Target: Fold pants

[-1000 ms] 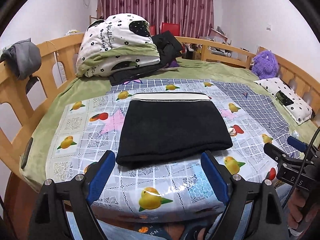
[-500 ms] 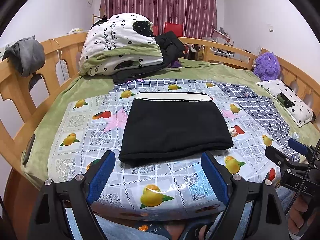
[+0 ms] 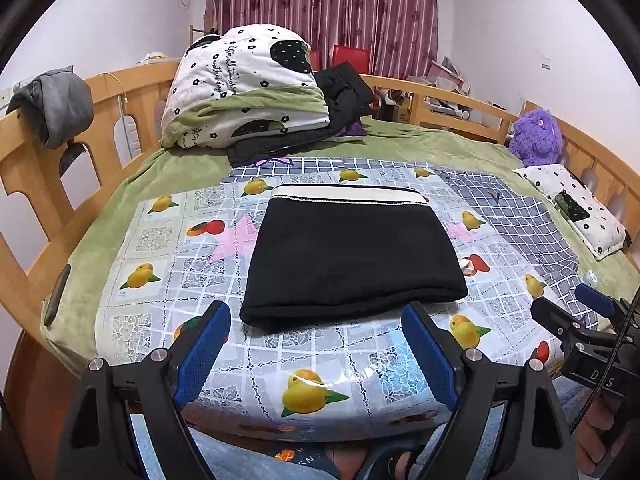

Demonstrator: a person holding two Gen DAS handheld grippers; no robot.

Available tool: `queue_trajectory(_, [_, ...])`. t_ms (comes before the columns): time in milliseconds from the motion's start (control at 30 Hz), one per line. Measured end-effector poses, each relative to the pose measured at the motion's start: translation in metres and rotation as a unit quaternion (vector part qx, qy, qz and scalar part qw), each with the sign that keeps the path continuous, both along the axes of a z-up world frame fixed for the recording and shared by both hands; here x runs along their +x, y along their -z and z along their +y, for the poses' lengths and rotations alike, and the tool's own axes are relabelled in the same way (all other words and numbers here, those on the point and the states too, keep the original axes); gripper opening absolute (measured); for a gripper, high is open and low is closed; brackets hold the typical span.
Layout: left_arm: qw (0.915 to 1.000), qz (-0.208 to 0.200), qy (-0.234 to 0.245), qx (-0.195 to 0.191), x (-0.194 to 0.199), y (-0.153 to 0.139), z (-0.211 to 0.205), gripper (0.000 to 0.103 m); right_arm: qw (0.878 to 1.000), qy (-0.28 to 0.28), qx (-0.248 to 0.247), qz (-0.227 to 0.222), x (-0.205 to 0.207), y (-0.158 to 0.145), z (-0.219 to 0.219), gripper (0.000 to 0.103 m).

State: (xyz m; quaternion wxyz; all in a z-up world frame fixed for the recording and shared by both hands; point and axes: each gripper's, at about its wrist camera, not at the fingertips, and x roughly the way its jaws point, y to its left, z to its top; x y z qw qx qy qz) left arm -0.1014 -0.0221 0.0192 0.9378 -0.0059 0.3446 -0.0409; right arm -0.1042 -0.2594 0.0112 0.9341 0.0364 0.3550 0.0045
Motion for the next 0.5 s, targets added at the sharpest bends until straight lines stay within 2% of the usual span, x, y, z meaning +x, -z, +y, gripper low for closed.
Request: queue_trajectory(500, [1.0000, 0.000, 0.001, -0.004, 0.0016, 0.0014, -0.0011, 0.087, 1.000, 0.003, -0.004, 0.002, 0.0007, 0.0018, 0.0044, 0.098])
